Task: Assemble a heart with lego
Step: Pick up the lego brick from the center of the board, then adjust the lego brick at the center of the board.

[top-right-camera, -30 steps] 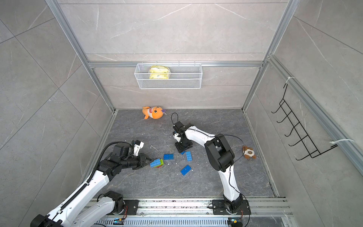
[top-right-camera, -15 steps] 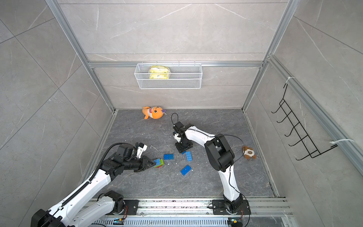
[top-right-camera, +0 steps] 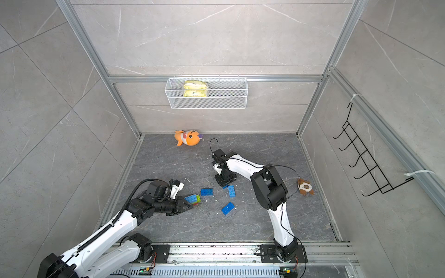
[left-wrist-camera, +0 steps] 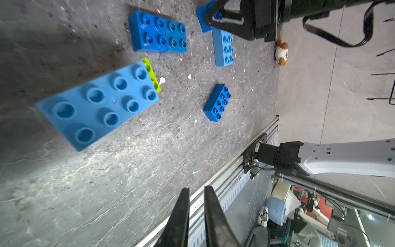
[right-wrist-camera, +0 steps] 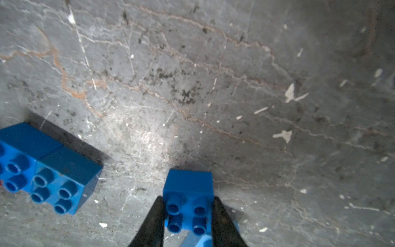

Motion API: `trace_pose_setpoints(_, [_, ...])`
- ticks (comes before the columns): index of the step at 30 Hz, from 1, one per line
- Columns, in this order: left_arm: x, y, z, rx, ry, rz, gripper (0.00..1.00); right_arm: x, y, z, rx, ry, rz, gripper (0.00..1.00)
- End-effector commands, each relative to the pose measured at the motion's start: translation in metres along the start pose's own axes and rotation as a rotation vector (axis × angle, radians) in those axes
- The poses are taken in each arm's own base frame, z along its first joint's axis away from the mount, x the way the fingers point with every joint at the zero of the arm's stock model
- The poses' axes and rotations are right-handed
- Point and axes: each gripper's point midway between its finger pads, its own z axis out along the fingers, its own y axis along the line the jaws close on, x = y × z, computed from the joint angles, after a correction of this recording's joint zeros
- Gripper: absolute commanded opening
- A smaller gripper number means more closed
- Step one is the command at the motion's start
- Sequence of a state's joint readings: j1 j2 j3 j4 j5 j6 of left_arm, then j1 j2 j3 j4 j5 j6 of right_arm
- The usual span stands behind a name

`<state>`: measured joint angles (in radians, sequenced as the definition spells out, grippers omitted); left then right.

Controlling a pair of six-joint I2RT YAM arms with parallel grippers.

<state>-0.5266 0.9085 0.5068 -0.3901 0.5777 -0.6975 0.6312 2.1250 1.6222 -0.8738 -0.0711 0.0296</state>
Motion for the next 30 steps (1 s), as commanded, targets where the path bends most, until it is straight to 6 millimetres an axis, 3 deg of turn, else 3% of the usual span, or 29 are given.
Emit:
trace_pose_setpoints(1, [0.002,0.002,0.012,0.006,-0.007,-0.011,0.16,0.002,0.006,-0.012,-0.013,-0.015,0.008,0.23])
trace_pose_setpoints(8, [0.002,0.053,0.024,-0.186,-0.049,-0.078,0.12,-0.003,0.011,-0.036,-0.034,-0.071,0.017,0.23])
trace_pose_setpoints(11, [0.002,0.066,0.027,-0.242,-0.051,-0.089,0.12,-0.003,0.018,-0.047,-0.046,-0.099,0.003,0.23])
trace_pose_setpoints(16, [-0.006,0.076,0.03,-0.296,-0.069,-0.073,0.12,-0.004,0.042,-0.069,-0.127,-0.155,-0.056,0.23])
trace_pose_setpoints(30, [-0.042,0.077,0.024,-0.325,-0.187,-0.016,0.11,0.001,0.06,-0.068,-0.145,-0.133,-0.086,0.23])
